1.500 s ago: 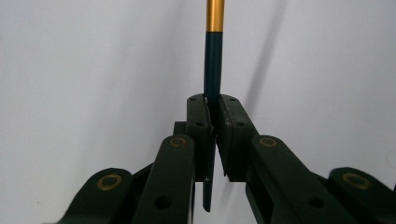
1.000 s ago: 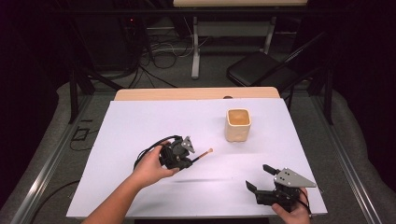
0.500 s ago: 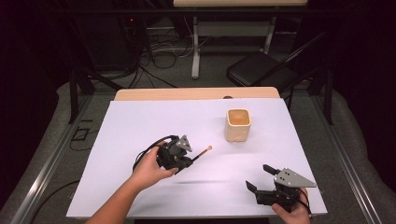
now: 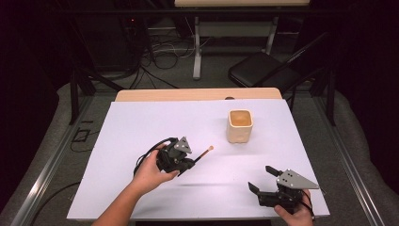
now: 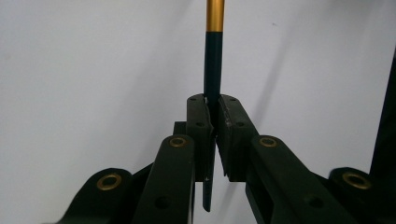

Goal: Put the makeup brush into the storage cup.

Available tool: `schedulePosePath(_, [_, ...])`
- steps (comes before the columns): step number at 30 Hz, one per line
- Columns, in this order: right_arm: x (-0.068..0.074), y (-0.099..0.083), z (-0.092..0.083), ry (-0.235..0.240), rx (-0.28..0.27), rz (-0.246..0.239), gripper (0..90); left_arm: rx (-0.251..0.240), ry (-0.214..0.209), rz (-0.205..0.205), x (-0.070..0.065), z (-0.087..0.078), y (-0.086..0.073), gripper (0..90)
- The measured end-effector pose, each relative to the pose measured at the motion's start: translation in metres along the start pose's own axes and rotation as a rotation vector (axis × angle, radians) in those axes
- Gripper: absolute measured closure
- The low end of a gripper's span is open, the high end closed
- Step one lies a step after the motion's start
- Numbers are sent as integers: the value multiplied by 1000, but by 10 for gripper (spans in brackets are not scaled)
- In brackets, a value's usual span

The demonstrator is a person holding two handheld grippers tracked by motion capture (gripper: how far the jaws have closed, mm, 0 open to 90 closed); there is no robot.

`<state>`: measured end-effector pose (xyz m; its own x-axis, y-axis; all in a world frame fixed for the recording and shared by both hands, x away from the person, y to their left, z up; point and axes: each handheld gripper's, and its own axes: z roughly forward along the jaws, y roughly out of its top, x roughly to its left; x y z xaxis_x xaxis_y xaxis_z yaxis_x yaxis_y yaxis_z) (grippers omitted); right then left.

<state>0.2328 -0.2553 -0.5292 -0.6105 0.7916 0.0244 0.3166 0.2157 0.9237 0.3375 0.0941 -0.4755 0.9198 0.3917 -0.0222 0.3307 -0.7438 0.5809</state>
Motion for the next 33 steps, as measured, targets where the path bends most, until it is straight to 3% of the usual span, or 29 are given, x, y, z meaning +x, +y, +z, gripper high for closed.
schedulePosePath(15, [0,0,1,0,6,4,139,-151,-6,-74,-8,-2,-16,834])
schedulePosePath(33, [0,0,3,9,7,24,140,-248,-12,-116,-12,-2,-26,835])
